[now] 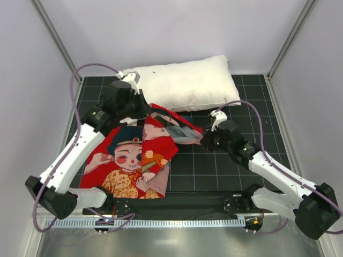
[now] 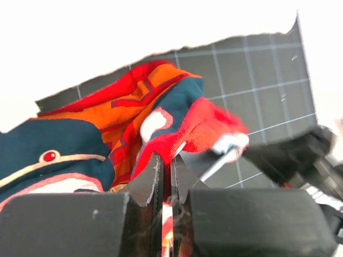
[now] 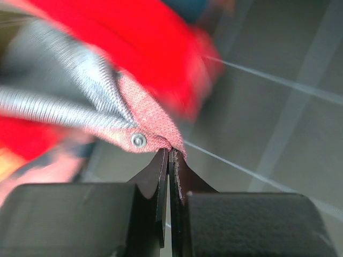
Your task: Put the pillow into the pillowcase
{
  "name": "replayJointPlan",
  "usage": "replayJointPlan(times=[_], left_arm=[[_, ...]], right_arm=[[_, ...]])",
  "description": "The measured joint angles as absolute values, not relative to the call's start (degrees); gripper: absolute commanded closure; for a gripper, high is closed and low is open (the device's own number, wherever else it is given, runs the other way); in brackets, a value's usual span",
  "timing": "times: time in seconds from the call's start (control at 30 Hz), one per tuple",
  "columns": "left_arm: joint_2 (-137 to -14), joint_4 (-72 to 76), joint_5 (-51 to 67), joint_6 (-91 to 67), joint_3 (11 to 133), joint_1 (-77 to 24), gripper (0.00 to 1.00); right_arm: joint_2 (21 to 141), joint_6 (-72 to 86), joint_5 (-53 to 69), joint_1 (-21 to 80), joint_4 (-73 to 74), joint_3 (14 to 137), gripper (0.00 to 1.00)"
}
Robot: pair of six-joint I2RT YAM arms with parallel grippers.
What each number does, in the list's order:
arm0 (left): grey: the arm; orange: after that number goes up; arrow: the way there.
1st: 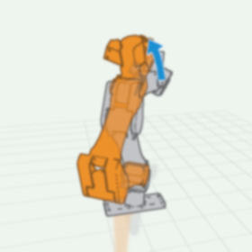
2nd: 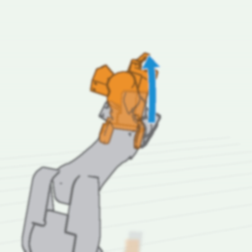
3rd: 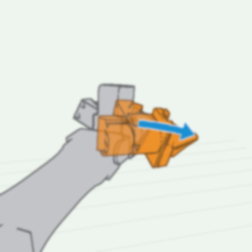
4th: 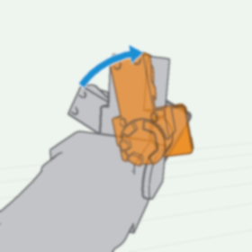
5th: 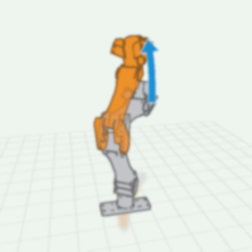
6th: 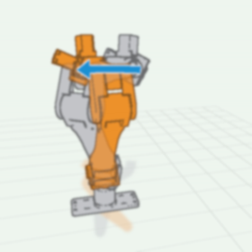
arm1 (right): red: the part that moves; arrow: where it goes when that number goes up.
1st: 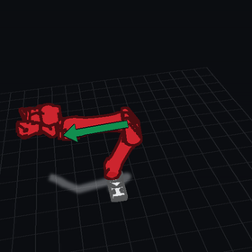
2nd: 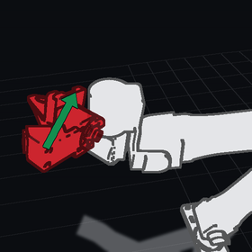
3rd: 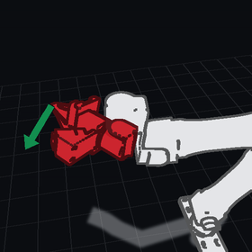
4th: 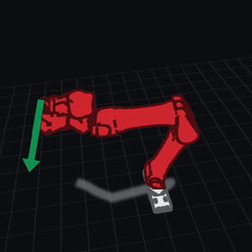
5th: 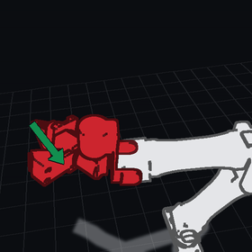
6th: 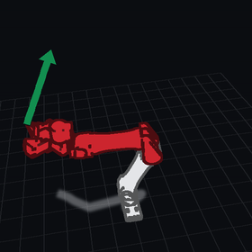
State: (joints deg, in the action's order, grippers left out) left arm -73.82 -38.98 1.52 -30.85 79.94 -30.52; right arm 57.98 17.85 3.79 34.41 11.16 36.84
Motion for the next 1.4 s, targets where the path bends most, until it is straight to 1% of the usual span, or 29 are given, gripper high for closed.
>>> replayJointPlan(times=[0.17, 0.33, 0.4, 0.43, 0.47, 0.57, 0.63, 0.77, 0.9, 1.0, 1.13, 1.2, 1.33, 1.4], left_arm=[[-68.77, -42.65, 0.32, -30.76, 81.1, -28.18, 1.0], [-67.81, -45.84, -0.58, -30.79, 80.95, -25.67, 1.0], [-67.46, -45.89, 1.06, -31.07, 80.42, -25.39, 1.0], [-67.18, -45.19, 2.9, -31.38, 79.55, -25.39, 1.0], [-66.81, -43.97, 5.04, -31.83, 78.02, -25.5, 1.0], [-66.37, -39.59, 10.2, -34.04, 71.99, -26.85, 1.0], [-66.89, -37.21, 12.12, -35.24, 67.88, -28.97, 1.0], [-68.31, -33.43, 14.96, -37.12, 62.65, -32.64, 1.0], [-70.0, -30.26, 16.32, -37.85, 62.06, -33.26, 0.99], [-70.32, -28.64, 16.53, -38.41, 62.11, -33.26, 0.99], [-70.43, -28.56, 16.47, -38.54, 63.53, -33.26, 0.98], [-70.43, -28.71, 16.34, -38.54, 65.17, -33.26, 0.98], [-70.43, -28.64, 16.19, -38.54, 68.2, -33.26, 0.98], [-70.43, -28.58, 16.27, -38.59, 68.71, -33.26, 0.98]], right_arm=[[58.46, 24.03, 0.4, 23.75, 18.46, 36.56, 0.96], [57.39, 29.08, 0.89, 12.93, 19.62, 32.95, 0.96], [56.9, 30.09, 1.5, 10.96, 20.32, 32.05, 0.91], [56.86, 30.28, 1.98, 10.72, 20.78, 32.03, 0.86], [56.88, 30.41, 2.5, 10.7, 20.86, 32.03, 0.65], [56.82, 30.5, 3.73, 10.7, 21.32, 32.23, 0.38], [56.1, 30.37, 4.71, 10.7, 21.43, 32.27, 0.33], [51.33, 29.63, 9.41, 10.7, 20.4, 32.25, 0.13], [48.07, 28.08, 18.94, 11.55, 14.48, 32.34, 0.08], [49.98, 25.82, 22.55, 16.69, 12.03, 33.5, 0.07], [55.79, 22.06, 20.34, 27.2, 11.49, 37.32, 0.07], [58.61, 21.28, 18.35, 29.93, 10.98, 38.76, 0.07], [66.5, 22.0, 13.34, 30.63, 10.7, 41.23, 0.18], [70.32, 23.33, 11.25, 30.59, 10.72, 41.85, 0.18]])
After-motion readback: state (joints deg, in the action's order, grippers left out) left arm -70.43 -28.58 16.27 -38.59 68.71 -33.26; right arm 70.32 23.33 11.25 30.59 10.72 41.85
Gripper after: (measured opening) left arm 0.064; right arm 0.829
